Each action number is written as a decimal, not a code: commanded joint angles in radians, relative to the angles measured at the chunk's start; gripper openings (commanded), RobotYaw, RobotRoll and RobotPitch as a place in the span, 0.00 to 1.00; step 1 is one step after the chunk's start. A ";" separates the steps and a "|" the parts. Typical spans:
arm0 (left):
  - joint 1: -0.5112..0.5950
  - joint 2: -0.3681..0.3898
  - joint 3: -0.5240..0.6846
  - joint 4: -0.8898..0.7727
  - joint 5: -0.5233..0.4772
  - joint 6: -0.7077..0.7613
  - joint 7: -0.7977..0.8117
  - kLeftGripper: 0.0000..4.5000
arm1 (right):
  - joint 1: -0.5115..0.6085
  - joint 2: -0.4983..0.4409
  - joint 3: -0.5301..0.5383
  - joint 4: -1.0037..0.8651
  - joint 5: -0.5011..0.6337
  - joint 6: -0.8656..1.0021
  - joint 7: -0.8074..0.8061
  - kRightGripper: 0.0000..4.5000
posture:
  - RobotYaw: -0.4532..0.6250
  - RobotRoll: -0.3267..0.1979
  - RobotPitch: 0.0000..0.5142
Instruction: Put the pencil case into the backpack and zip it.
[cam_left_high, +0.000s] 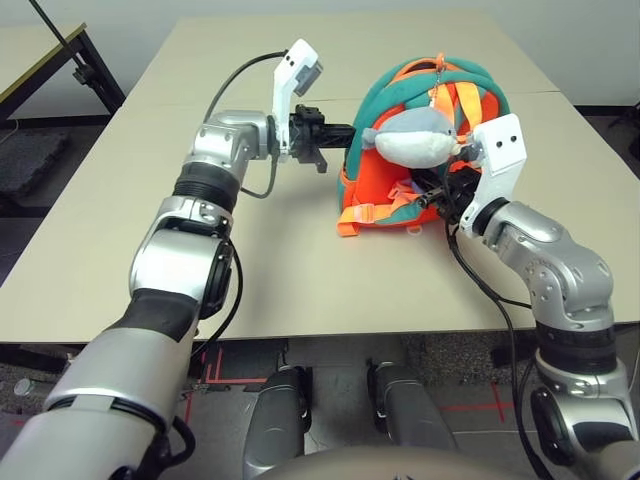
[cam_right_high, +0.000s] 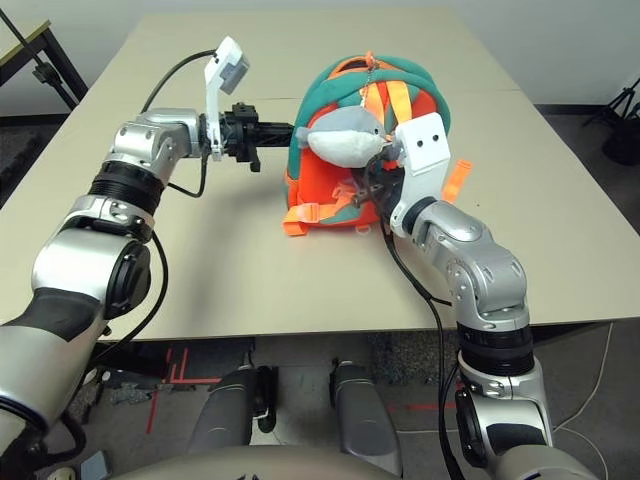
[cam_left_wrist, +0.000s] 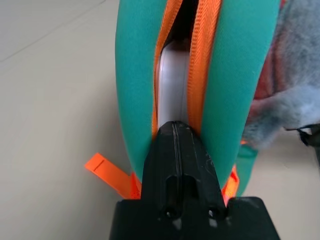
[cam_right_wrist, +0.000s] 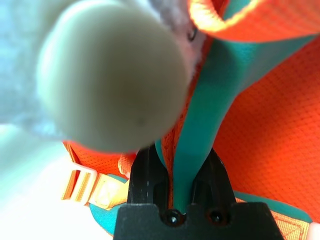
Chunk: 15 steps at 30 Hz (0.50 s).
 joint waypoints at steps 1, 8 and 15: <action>-0.032 -0.044 0.001 0.060 0.026 -0.044 0.014 0.00 | 0.015 0.004 0.018 0.003 0.002 0.021 0.002 0.05 | 0.24 0.62 0.22; -0.067 0.023 0.056 0.019 0.003 -0.048 -0.043 0.00 | 0.026 0.002 0.012 -0.013 0.003 0.028 -0.004 0.05 | 0.23 0.62 0.23; -0.103 0.119 0.101 -0.131 -0.037 -0.009 -0.103 0.00 | 0.027 0.001 0.016 -0.007 0.003 0.026 0.002 0.05 | 0.25 0.62 0.24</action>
